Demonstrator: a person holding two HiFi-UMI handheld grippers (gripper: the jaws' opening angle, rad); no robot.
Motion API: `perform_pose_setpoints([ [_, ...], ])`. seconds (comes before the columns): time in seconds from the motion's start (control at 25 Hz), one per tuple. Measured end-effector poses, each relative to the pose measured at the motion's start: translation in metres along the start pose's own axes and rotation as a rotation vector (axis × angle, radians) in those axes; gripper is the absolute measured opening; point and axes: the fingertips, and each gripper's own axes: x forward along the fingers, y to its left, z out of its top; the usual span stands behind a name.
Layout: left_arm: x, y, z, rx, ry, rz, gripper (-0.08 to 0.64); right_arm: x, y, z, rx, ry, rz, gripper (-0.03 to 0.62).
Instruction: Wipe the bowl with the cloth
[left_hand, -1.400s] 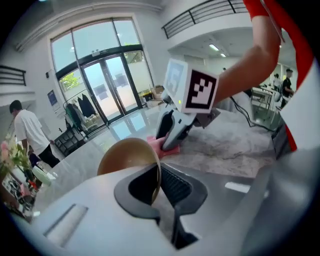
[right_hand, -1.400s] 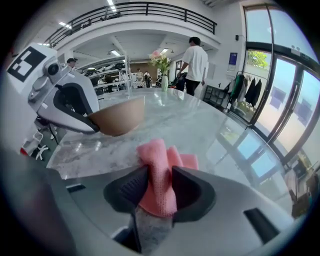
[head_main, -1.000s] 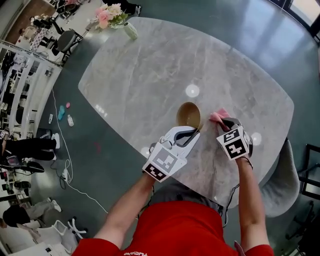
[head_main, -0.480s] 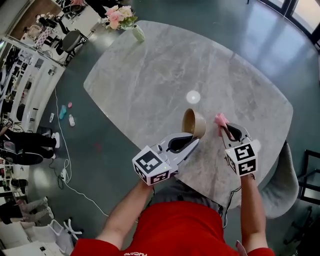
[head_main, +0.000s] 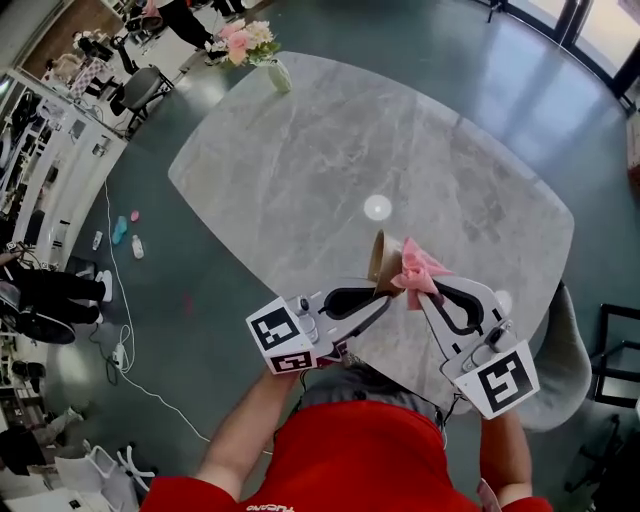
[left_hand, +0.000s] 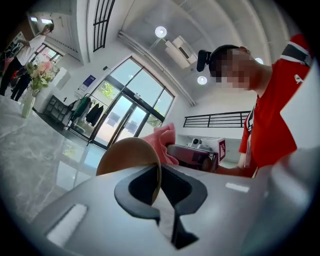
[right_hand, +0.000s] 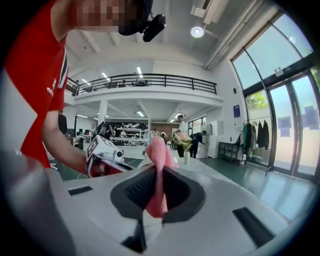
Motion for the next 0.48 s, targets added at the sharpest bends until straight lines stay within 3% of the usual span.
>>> perform_pose_setpoints([
  [0.36, -0.015, -0.037, 0.007, 0.031, -0.02, -0.088, 0.017, -0.004, 0.053, 0.016, -0.152, 0.057, 0.086, 0.021],
  [0.48, -0.021, -0.048, 0.008, 0.038, -0.024, -0.134, 0.017, 0.0, 0.053, 0.019, -0.172, 0.065, 0.083, 0.021],
])
